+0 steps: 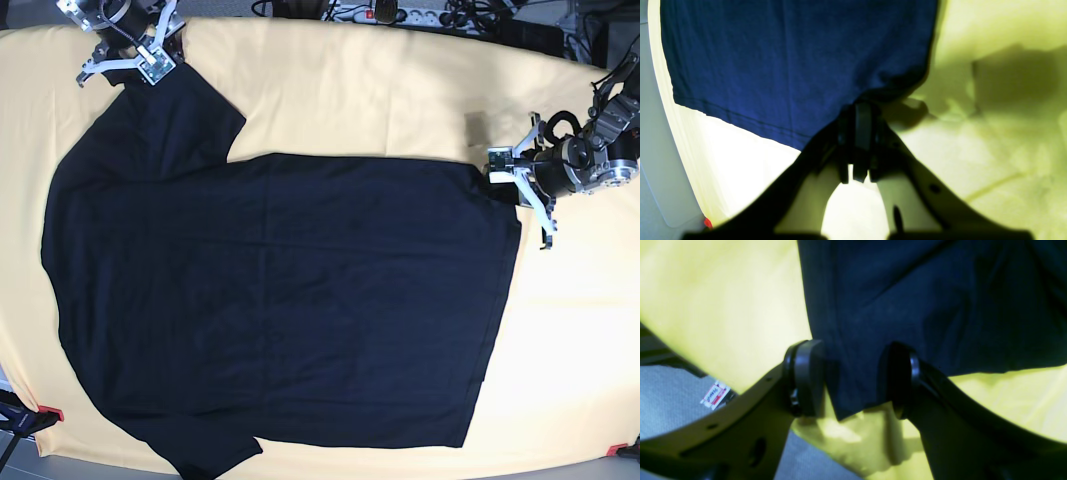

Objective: Fold the T-shirt properly
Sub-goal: 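Grasp the shirt edges with both grippers, then drag the grasped shirt edges away from the table center with both grippers, then pull the shirt edges back toward the table center with both grippers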

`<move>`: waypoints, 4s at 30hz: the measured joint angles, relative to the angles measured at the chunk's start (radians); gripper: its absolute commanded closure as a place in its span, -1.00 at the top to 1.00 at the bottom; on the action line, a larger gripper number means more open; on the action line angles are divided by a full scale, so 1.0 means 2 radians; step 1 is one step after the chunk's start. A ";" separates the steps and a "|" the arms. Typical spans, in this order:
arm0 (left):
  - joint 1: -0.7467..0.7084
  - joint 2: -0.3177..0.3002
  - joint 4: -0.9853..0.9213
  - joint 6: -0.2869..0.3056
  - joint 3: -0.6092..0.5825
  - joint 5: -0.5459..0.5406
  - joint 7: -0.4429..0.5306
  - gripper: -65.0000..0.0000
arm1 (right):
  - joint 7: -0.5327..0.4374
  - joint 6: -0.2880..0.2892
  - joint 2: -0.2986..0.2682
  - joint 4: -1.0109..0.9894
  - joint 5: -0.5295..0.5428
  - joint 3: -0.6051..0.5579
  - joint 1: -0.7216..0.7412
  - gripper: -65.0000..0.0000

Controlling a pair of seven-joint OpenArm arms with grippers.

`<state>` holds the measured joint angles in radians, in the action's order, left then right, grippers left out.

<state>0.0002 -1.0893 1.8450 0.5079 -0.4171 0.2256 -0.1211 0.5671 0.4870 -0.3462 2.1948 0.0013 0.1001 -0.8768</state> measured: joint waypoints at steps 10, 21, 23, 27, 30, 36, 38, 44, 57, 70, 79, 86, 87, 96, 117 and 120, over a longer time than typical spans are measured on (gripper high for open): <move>0.000 0.000 0.000 0.000 0.000 0.000 -0.001 -1.00 | -0.007 -0.022 0.000 -0.027 0.005 0.000 0.035 -0.23; 0.000 0.000 0.000 0.000 0.000 0.000 -0.001 -1.00 | 0.042 -0.033 0.000 0.021 -0.002 0.000 0.034 -1.00; 0.000 0.000 0.000 0.000 0.000 0.000 -0.001 -1.00 | 0.040 -0.042 0.000 0.041 0.002 0.000 0.032 -1.00; 0.000 -0.001 0.000 0.000 0.000 0.000 -0.001 -1.00 | 0.040 -0.044 0.000 0.052 0.000 0.000 0.031 -1.00; 0.000 -0.003 0.000 0.000 0.000 -0.014 -0.018 -1.00 | 0.044 -0.044 0.000 0.052 0.000 0.000 0.031 -1.00; -0.002 -0.010 0.007 0.049 0.000 -0.047 -0.037 -1.00 | 0.069 -0.058 -0.022 0.052 -0.002 0.003 0.017 -1.00; -0.004 -0.025 0.019 0.079 0.000 -0.068 -0.037 -1.00 | 0.070 -0.062 -0.041 0.052 -0.022 0.004 -0.002 -1.00; -0.008 -0.071 0.067 0.095 0.000 -0.106 -0.039 -1.00 | 0.084 -0.089 -0.071 0.075 -0.040 0.004 -0.057 -1.00; -0.042 -0.168 0.195 0.095 0.000 -0.258 -0.154 -1.00 | 0.134 -0.099 -0.071 0.075 -0.040 0.004 -0.156 -1.00; -0.112 -0.186 0.252 0.093 0.002 -0.433 -0.407 -1.00 | 0.136 -0.098 -0.072 0.075 -0.040 0.004 -0.204 -1.00; -0.112 -0.186 0.252 0.093 0.002 -0.362 -0.367 -1.00 | 0.088 -0.117 -0.072 0.074 -0.118 0.004 -0.189 -1.00; -0.113 -0.187 0.252 0.065 0.002 -0.253 -0.287 -1.00 | 0.079 -0.147 -0.105 0.074 -0.129 0.004 -0.098 -1.00; -0.113 -0.185 0.251 0.042 0.002 -0.234 -0.275 -1.00 | 0.079 -0.151 -0.111 0.074 -0.130 0.004 -0.086 -1.00; -0.113 -0.163 0.251 -0.167 0.002 -0.060 -0.240 -1.00 | 0.039 -0.152 -0.135 0.074 -0.125 0.038 -0.027 -1.00; -0.029 -0.039 0.136 -0.221 0.000 -0.013 -0.186 -1.00 | -0.018 -0.068 -0.138 0.007 0.054 0.073 0.124 -1.00; -0.018 -0.032 0.123 -0.221 0.000 -0.041 -0.174 -1.00 | -0.019 -0.053 -0.138 -0.016 0.068 0.073 0.144 -1.00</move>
<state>-0.0353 -1.1542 2.0918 0.0666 -0.4171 0.1436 -0.4694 0.5289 0.3805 -0.6228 2.1628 0.1368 0.2459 -0.5884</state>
